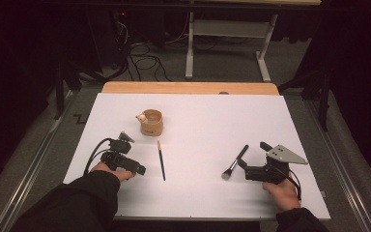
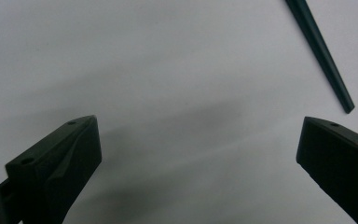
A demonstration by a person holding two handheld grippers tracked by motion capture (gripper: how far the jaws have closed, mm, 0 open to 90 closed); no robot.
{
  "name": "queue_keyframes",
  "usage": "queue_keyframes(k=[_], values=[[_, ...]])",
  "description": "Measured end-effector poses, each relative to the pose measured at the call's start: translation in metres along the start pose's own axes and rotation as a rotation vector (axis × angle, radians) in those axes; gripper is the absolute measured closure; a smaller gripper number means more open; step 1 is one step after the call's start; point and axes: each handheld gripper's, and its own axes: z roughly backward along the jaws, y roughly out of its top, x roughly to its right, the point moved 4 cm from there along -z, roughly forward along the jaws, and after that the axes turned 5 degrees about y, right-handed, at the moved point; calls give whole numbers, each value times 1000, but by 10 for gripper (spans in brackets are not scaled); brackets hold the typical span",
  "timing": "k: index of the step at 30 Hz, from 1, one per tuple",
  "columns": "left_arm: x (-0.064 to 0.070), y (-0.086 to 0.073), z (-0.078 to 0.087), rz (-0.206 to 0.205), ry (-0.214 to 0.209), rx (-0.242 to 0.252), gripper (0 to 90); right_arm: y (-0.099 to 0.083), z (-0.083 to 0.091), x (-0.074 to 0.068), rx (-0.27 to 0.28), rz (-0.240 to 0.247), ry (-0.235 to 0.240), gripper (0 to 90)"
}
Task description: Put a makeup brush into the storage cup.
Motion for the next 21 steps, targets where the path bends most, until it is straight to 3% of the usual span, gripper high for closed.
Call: queue_keyframes(k=[6,9,11,21], values=[[14,10,0,9,-11,-14,70,1,1,0,4,-2,10,5],[25,18,1,20,-62,-31,149,1,1,1,11,-10,11,5],[27,20,0,21,-65,-35,163,1,1,1,14,-13,12,5],[48,32,-3,-25,-16,-68,187,1,0,2,8,-13,16,5]])
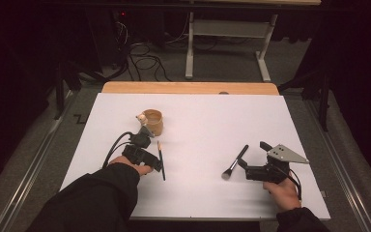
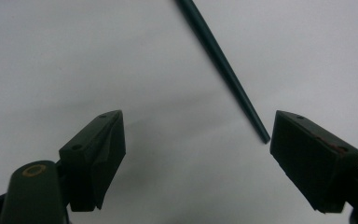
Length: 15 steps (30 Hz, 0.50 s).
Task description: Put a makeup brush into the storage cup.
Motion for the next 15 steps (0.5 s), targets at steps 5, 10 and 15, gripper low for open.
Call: queue_keyframes(k=[5,10,15], values=[[7,5,-4,1,-2,-17,222,0,0,0,2,-1,2,5],[11,10,-6,5,9,-15,292,0,0,0,3,-3,4,5],[15,13,-8,-1,17,-21,348,1,-1,0,5,-5,7,5]])
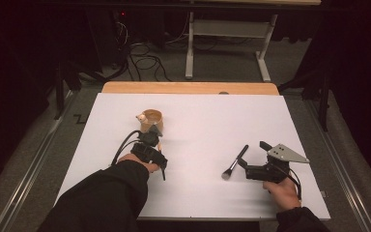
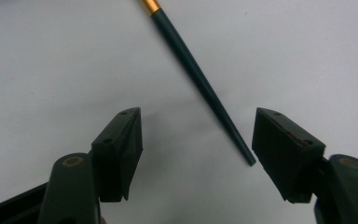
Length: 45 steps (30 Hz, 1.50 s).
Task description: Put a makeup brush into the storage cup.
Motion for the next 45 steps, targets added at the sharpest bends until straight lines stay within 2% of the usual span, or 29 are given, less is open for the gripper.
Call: queue_keyframes(k=[12,23,27,29,38,45], values=[[13,6,-9,-4,21,-13,463,0,0,0,0,1,1,5],[18,6,-14,-22,46,-31,511,0,0,0,0,-2,0,6],[21,2,-16,-60,104,-10,555,0,0,0,-3,0,2,5],[22,2,-16,-66,116,-3,574,0,0,0,-3,0,2,6],[21,1,-16,-85,122,1,613,0,0,-1,-2,0,2,6],[16,1,-15,-90,117,7,704,0,0,0,-6,-1,2,6]])
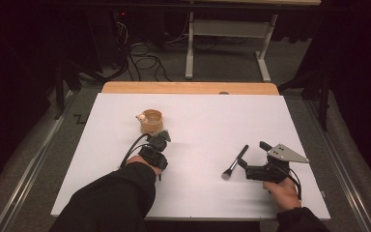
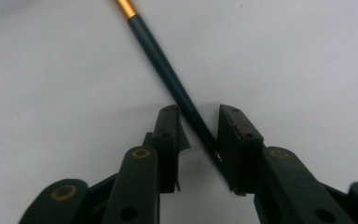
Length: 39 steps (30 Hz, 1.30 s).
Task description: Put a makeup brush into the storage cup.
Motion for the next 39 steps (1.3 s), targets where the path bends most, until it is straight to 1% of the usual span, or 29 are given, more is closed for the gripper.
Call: queue_keyframes(k=[4,8,9,13,18,26,33,39], values=[[-2,0,0,-6,-1,3,734,0,0,0,0,1,-1,6],[-4,0,0,-6,-11,-1,756,0,0,0,-3,0,-2,5],[-4,0,0,-4,-14,-2,777,0,0,0,-4,0,-1,6],[-7,0,0,-4,-25,-3,811,0,0,0,-4,-1,-1,6],[-10,0,-1,-13,-35,-3,829,0,0,0,-4,-1,-1,6],[-11,0,-1,-20,-51,-1,834,-1,-1,0,-6,1,-2,6],[-11,0,-1,-49,-45,-1,829,-1,-1,-1,-8,2,-1,6],[-11,0,-1,-61,-49,2,830,-1,-1,-1,-9,1,0,5]])
